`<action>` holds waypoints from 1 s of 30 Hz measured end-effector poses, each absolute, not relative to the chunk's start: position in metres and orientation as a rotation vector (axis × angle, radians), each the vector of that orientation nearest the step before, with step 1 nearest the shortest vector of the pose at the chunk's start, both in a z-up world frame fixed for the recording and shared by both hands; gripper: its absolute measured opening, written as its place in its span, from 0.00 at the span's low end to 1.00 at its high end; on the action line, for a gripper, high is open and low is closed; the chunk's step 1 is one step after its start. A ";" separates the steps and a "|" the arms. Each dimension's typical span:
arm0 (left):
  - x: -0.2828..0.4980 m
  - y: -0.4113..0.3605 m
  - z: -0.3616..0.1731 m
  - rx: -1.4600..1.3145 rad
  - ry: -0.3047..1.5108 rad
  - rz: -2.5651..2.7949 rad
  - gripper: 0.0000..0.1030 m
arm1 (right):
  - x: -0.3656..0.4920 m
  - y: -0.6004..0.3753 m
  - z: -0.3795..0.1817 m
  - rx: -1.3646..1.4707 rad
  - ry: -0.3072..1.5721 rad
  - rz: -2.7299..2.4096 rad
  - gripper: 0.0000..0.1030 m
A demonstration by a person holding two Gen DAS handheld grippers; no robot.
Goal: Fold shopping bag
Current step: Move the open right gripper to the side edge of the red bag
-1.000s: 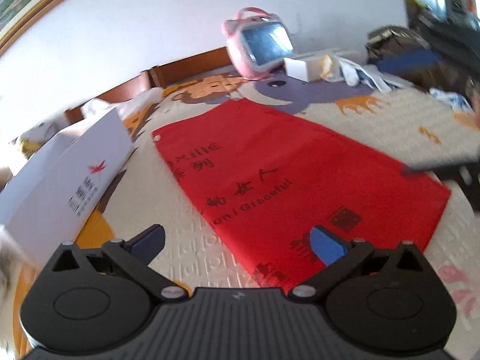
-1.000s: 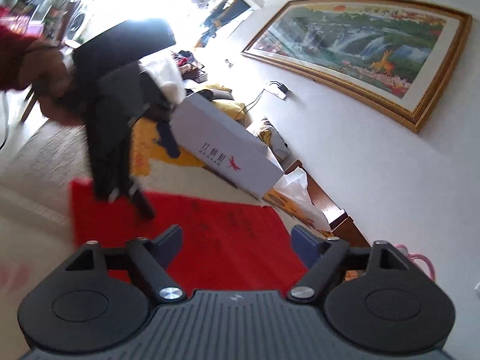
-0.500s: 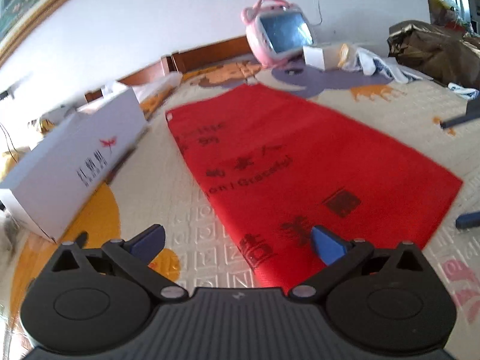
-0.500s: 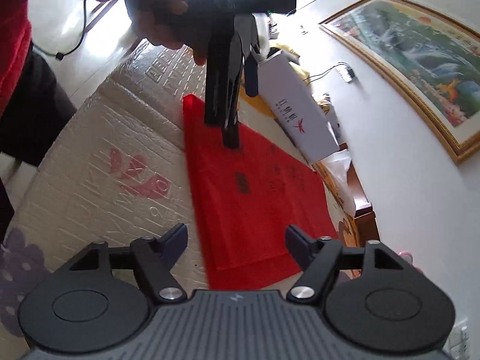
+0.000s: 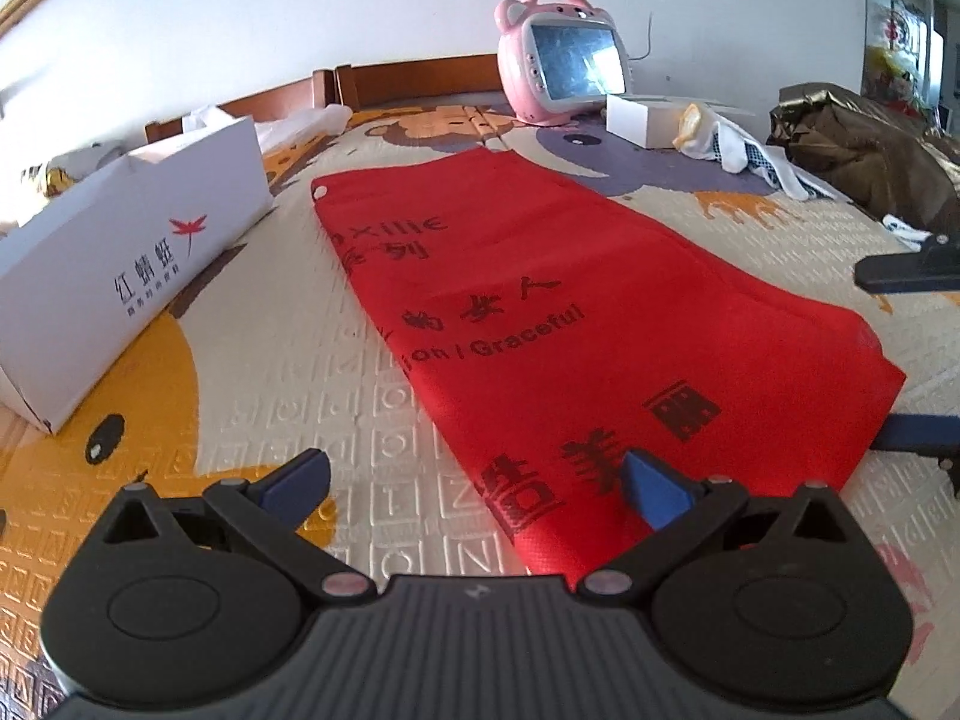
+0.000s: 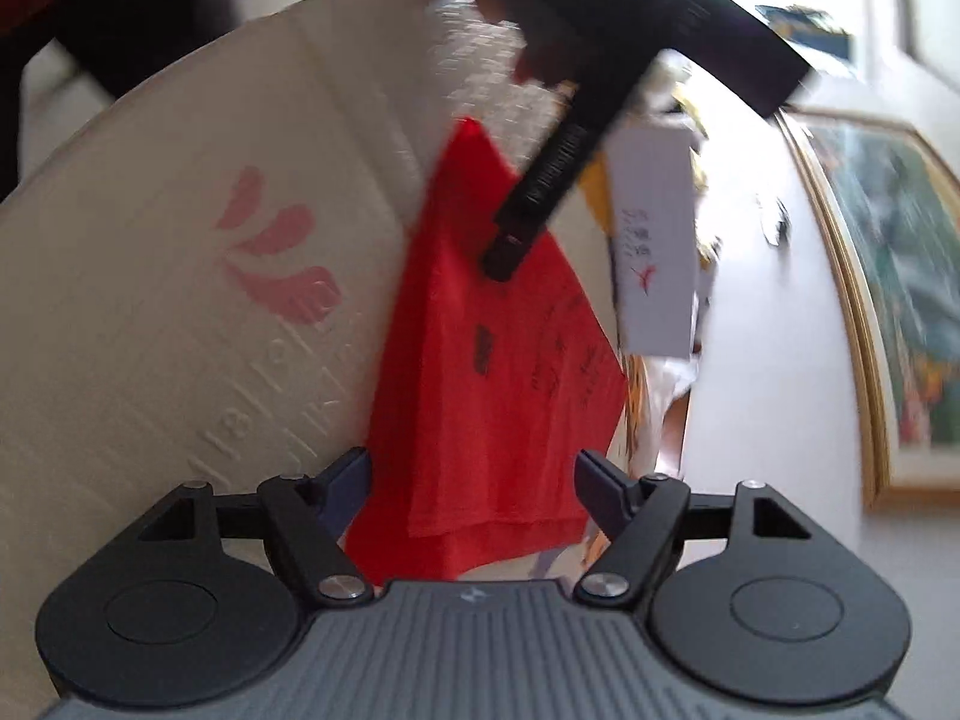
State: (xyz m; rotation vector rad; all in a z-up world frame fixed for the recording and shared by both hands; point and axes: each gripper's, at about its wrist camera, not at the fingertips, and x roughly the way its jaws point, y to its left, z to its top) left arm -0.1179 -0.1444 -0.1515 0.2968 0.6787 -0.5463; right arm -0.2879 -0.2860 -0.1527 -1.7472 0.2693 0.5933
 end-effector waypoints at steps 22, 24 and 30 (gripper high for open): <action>-0.115 -0.146 -0.151 0.308 0.684 -0.563 1.00 | -0.261 -0.342 -0.143 -1.687 0.325 0.531 0.78; -0.114 -0.147 -0.150 0.326 0.683 -0.572 1.00 | -0.260 -0.338 -0.132 -1.623 0.330 0.581 0.78; -0.111 -0.149 -0.147 0.368 0.681 -0.593 1.00 | -0.267 -0.331 -0.108 -1.470 0.403 0.679 0.78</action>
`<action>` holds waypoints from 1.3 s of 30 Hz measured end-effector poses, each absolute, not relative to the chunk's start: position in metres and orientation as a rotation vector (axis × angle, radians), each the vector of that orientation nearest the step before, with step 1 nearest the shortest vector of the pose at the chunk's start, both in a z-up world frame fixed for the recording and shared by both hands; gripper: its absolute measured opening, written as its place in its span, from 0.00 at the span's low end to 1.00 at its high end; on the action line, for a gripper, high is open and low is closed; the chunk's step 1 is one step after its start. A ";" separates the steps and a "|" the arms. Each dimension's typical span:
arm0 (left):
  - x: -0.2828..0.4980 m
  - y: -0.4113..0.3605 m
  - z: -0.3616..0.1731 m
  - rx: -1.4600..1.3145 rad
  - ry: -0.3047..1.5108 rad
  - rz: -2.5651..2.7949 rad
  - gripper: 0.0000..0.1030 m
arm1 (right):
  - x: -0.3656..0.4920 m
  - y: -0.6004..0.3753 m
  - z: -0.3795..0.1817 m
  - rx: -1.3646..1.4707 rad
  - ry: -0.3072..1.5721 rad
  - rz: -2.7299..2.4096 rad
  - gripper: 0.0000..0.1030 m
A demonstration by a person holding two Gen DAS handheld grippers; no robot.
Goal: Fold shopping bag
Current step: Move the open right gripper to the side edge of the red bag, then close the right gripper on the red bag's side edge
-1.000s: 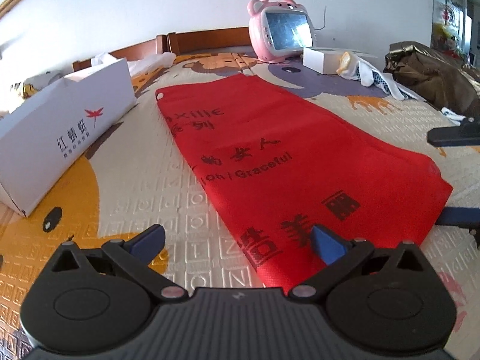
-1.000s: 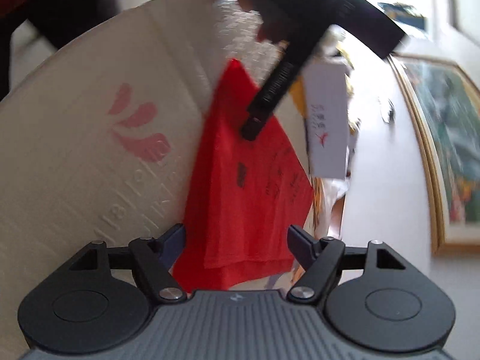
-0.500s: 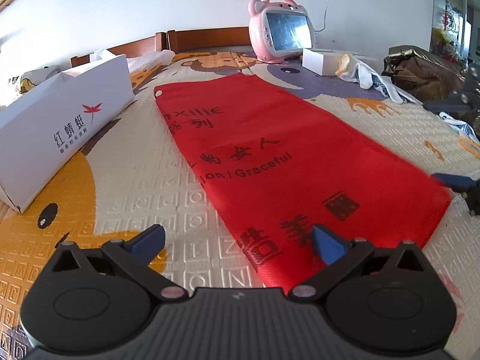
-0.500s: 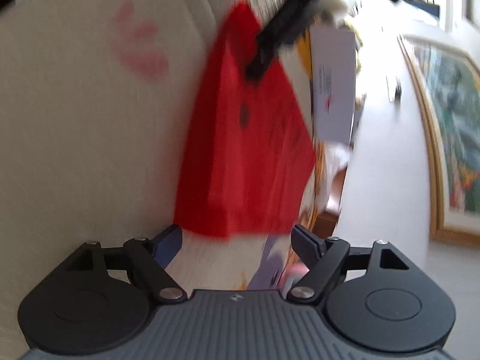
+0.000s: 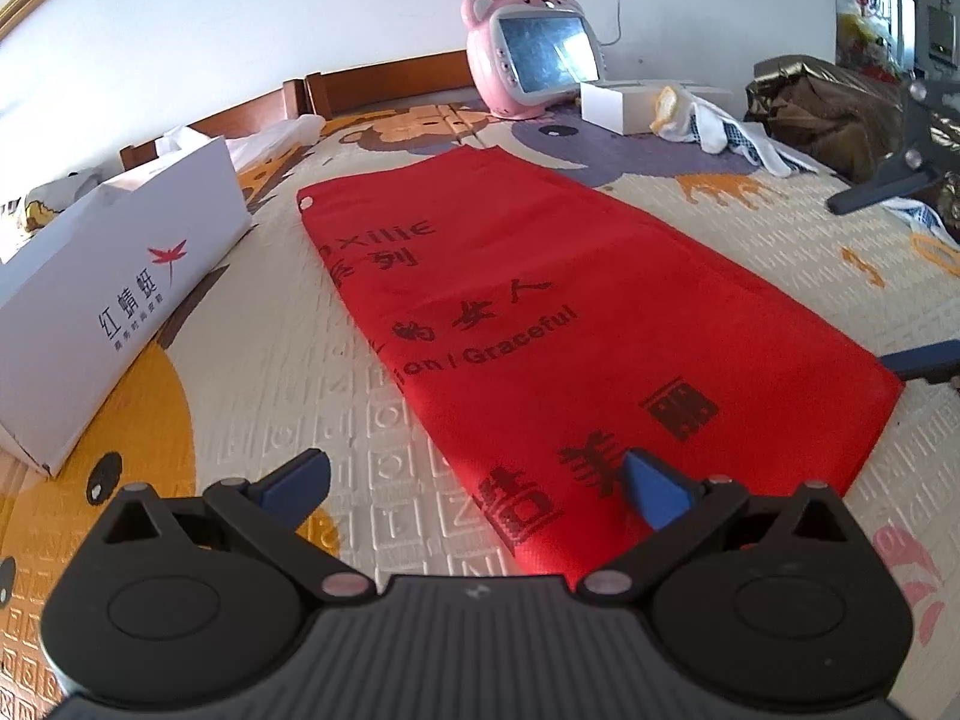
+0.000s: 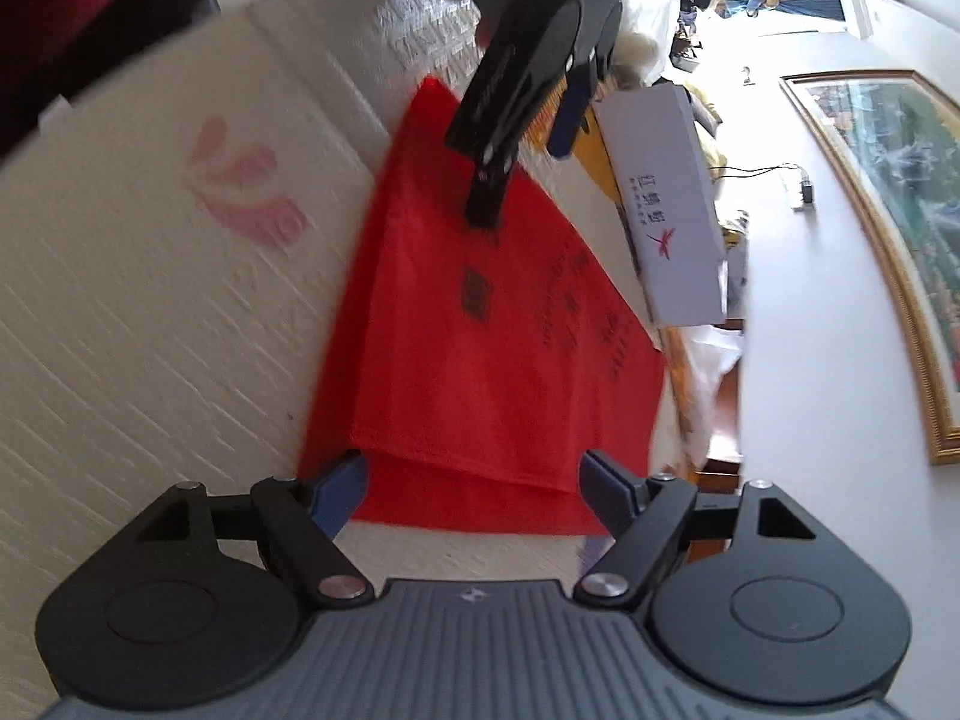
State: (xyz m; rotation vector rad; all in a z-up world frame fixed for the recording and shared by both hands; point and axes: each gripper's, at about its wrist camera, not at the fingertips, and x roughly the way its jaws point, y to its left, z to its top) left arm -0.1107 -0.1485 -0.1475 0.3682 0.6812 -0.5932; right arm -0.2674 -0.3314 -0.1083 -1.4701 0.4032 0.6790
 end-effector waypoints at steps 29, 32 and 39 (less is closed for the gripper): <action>-0.113 -0.148 -0.148 0.371 0.661 -0.585 1.00 | -0.257 -0.277 -0.142 -1.576 0.301 0.504 0.91; -0.114 -0.148 -0.148 0.383 0.653 -0.587 1.00 | -0.254 -0.269 -0.142 -1.585 0.200 0.467 0.85; -0.109 -0.146 -0.148 0.371 0.675 -0.605 1.00 | -0.238 -0.257 -0.140 -1.566 0.327 0.561 0.44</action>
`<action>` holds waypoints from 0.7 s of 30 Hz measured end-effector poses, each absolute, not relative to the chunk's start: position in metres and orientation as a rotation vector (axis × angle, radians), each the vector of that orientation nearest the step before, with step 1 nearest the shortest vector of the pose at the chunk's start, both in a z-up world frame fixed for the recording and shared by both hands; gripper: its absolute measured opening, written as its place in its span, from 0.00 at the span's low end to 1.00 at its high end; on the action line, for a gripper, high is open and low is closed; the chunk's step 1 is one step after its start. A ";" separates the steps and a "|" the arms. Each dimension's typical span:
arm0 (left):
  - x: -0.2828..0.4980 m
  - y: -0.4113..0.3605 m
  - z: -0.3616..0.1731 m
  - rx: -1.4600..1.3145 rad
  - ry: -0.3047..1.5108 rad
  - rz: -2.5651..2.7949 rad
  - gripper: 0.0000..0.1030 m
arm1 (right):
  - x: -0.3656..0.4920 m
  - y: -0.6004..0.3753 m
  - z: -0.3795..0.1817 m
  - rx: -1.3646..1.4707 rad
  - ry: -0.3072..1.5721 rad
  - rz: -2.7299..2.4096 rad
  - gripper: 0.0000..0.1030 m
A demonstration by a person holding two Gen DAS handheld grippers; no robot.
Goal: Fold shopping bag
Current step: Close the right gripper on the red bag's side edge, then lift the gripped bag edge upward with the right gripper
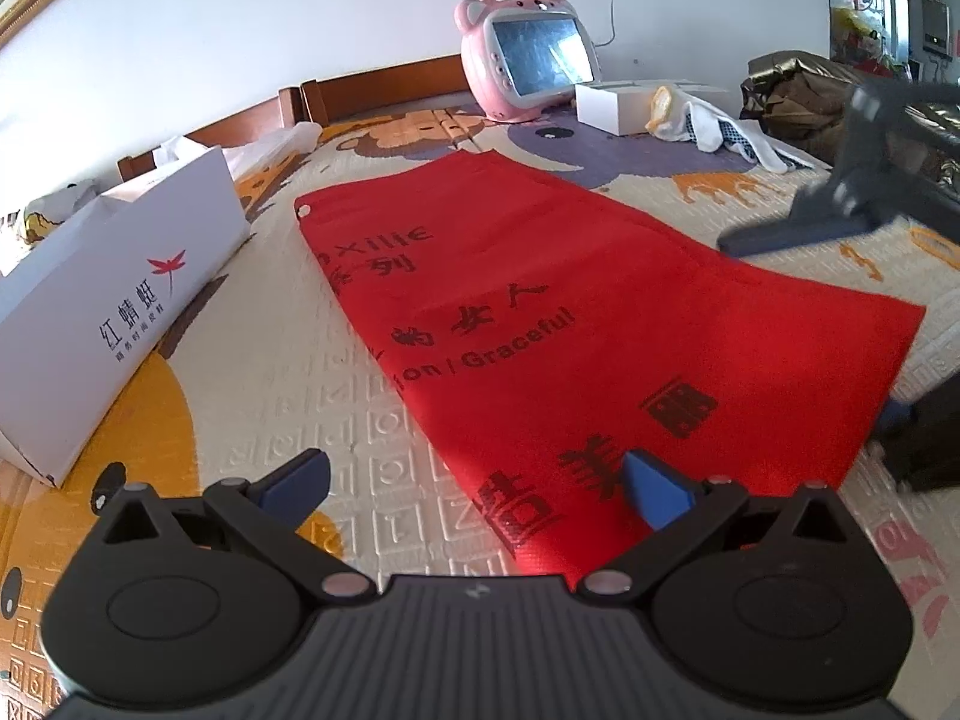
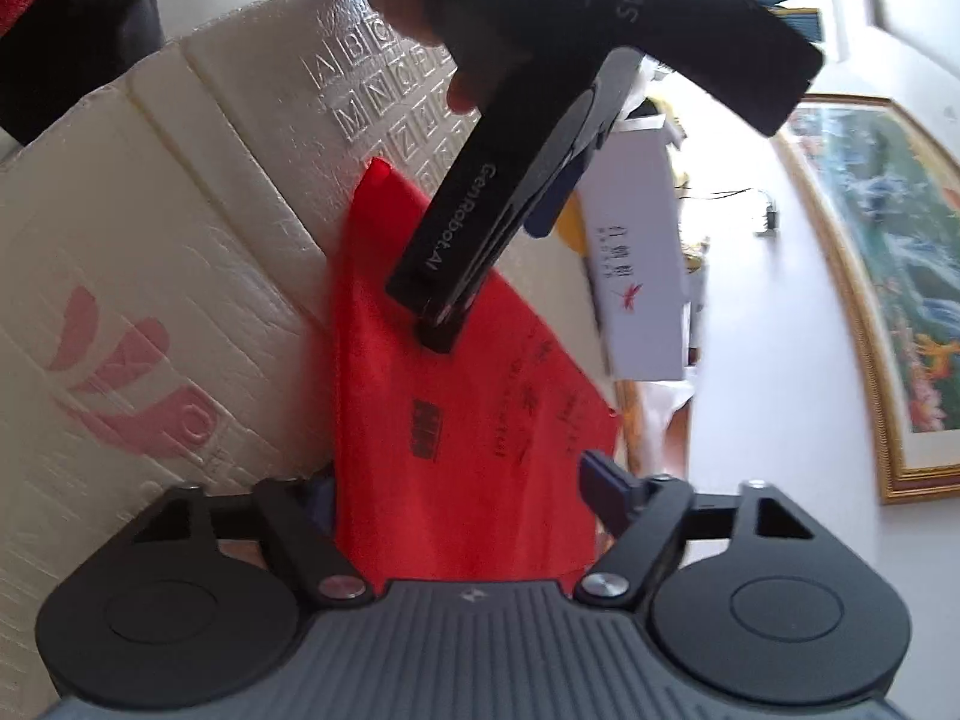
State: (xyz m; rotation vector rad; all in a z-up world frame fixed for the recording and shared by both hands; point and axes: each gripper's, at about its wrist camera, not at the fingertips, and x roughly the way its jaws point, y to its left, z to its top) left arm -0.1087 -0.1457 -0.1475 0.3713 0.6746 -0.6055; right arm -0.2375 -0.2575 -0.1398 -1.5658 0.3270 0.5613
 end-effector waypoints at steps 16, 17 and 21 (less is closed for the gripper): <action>-0.173 -0.109 -0.133 0.710 0.176 -0.468 1.00 | -0.206 -0.291 -0.110 -1.011 0.589 0.660 0.03; -0.175 -0.107 -0.134 0.726 0.162 -0.475 1.00 | -0.205 -0.295 -0.108 -0.965 0.597 0.658 0.03; -0.180 -0.104 -0.141 0.769 0.109 -0.532 1.00 | -0.187 -0.303 -0.116 -0.840 0.625 0.650 0.04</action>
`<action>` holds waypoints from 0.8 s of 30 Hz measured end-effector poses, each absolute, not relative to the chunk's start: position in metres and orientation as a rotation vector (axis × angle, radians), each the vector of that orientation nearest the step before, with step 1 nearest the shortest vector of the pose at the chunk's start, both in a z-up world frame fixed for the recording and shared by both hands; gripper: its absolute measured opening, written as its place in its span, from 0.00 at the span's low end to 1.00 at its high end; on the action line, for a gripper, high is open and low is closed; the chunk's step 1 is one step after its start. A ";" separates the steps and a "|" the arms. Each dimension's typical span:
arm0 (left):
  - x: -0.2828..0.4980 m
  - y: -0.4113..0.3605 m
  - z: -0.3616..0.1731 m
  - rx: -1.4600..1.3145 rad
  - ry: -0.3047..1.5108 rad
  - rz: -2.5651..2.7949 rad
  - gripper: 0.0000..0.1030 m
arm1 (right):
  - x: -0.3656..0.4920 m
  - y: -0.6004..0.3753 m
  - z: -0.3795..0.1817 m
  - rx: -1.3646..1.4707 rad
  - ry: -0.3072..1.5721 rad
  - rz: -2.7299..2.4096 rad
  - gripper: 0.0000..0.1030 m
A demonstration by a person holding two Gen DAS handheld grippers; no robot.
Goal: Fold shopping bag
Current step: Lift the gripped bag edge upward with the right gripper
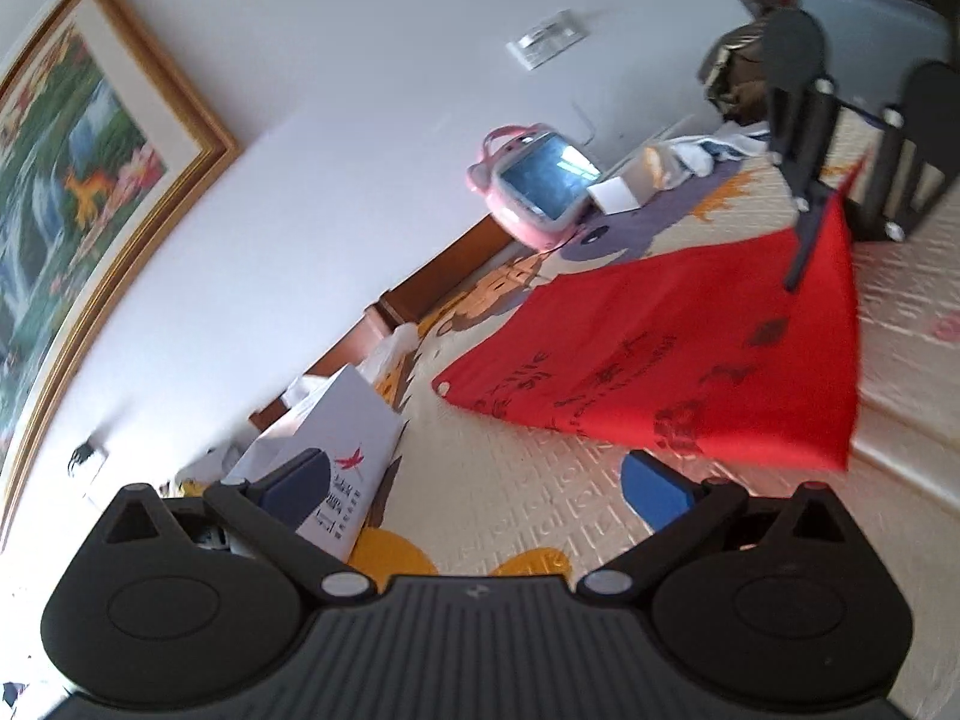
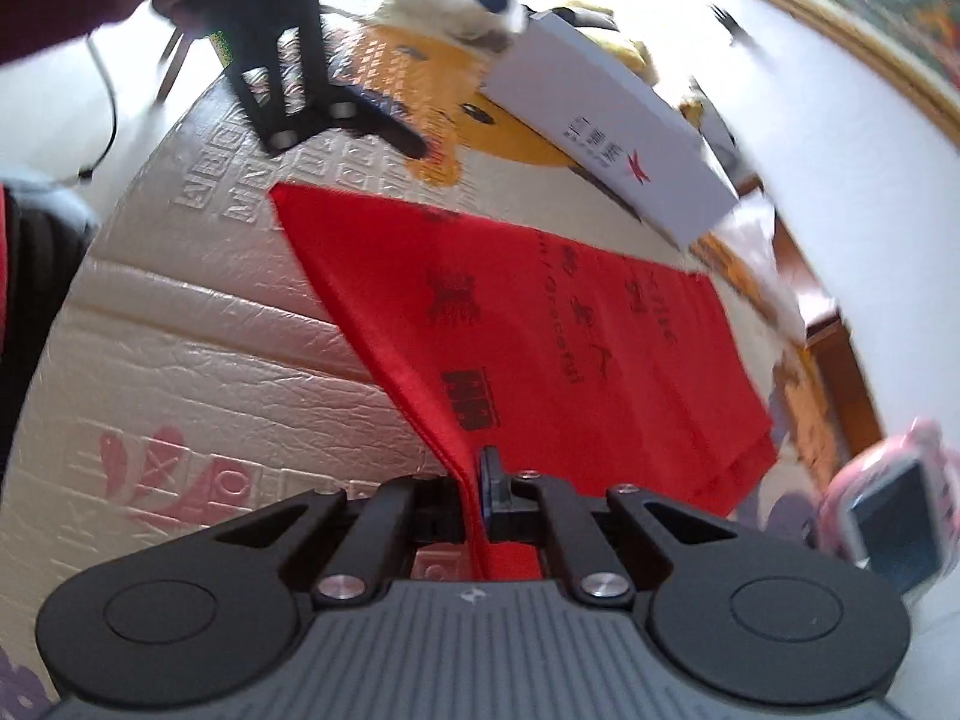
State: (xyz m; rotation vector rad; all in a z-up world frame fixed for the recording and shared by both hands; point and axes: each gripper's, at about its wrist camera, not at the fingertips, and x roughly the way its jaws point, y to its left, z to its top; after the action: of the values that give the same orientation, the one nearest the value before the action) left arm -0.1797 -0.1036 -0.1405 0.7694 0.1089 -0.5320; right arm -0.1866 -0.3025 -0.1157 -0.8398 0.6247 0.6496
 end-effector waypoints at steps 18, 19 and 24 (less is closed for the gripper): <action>-0.202 -0.108 -0.150 0.838 -0.019 -0.709 1.00 | -0.190 -0.302 -0.114 -0.709 0.627 0.615 0.07; -0.203 -0.104 -0.146 0.821 -0.001 -0.758 1.00 | -0.190 -0.301 -0.114 -0.708 0.631 0.612 0.08; -0.216 -0.103 -0.146 0.936 -0.007 -0.877 1.00 | -0.187 -0.303 -0.111 -0.669 0.654 0.611 0.08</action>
State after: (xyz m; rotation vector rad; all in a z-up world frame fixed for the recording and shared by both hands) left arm -0.2164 -0.1026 -0.1462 0.9364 -0.0066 -0.8769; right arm -0.1866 -0.3030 -0.1114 -0.6686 0.6537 0.6111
